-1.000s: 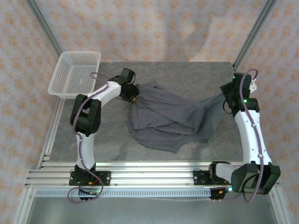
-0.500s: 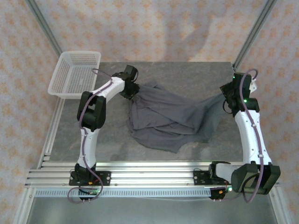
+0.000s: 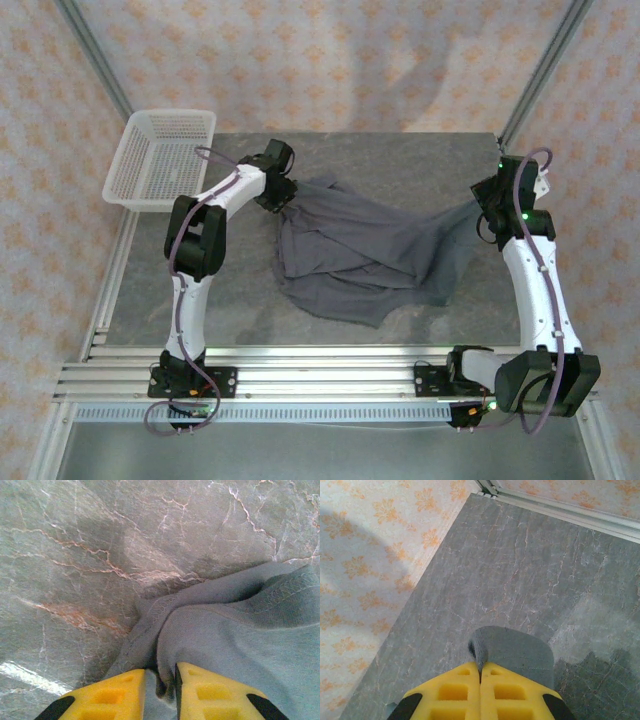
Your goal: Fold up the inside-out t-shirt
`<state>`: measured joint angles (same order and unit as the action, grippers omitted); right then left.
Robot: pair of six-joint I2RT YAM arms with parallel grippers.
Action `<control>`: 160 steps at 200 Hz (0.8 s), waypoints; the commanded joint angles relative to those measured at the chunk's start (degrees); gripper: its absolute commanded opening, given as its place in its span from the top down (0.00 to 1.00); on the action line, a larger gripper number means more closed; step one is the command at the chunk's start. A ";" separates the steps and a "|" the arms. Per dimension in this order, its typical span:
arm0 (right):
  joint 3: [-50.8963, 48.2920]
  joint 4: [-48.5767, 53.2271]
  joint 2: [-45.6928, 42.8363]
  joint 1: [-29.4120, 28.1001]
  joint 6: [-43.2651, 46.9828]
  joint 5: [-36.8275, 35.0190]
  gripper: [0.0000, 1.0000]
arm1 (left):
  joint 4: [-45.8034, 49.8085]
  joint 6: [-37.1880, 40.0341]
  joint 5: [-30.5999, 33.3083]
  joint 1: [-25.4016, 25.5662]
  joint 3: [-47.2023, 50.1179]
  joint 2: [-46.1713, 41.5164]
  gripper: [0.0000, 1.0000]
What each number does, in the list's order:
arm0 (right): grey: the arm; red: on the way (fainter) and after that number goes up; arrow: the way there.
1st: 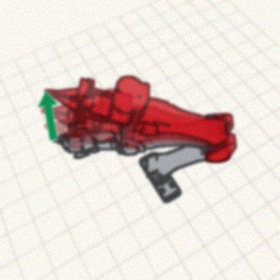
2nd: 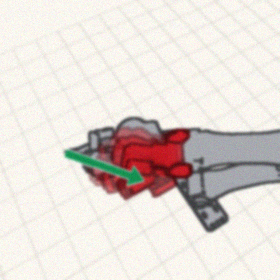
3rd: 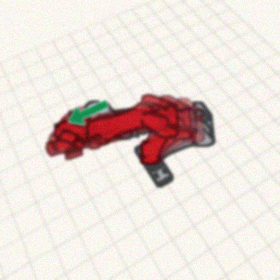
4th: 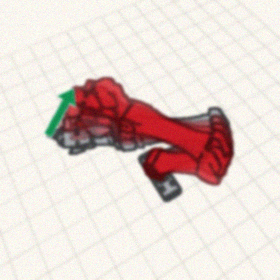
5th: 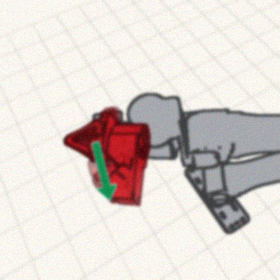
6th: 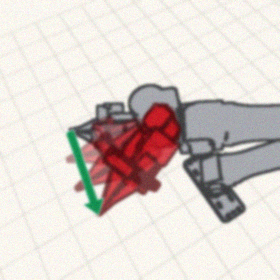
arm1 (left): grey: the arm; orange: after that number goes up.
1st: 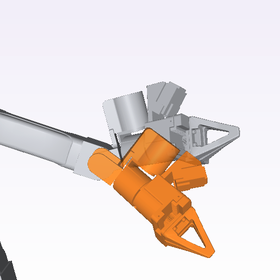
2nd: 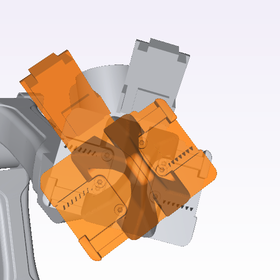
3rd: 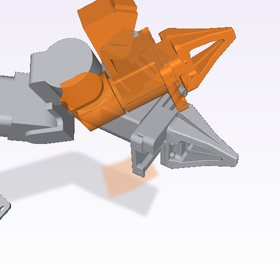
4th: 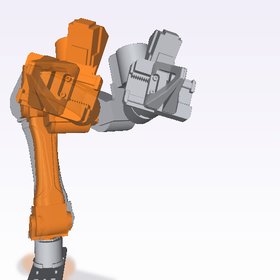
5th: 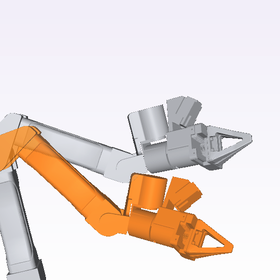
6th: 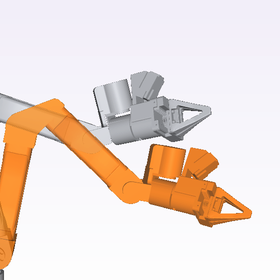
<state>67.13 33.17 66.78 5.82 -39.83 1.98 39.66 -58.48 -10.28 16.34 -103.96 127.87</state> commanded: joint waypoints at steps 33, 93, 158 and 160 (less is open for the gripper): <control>0.87 -1.19 -0.98 0.15 -0.64 0.13 1.00 | 1.16 0.97 -1.14 -0.52 -3.37 3.23 0.87; 11.17 -0.92 -0.80 0.15 0.10 -1.07 1.00 | 9.70 8.20 1.16 -3.15 -13.72 -5.22 1.00; 36.65 -14.76 0.62 0.14 4.59 -11.46 1.00 | 11.63 15.81 -0.05 -12.93 -39.64 -21.95 1.00; 36.90 -15.45 0.63 0.15 4.94 -11.75 1.00 | 11.37 16.02 -0.12 -13.02 -40.04 -22.40 1.00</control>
<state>98.19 26.72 67.44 5.78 -38.33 -2.87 49.50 -47.29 -11.55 5.34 -135.92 114.63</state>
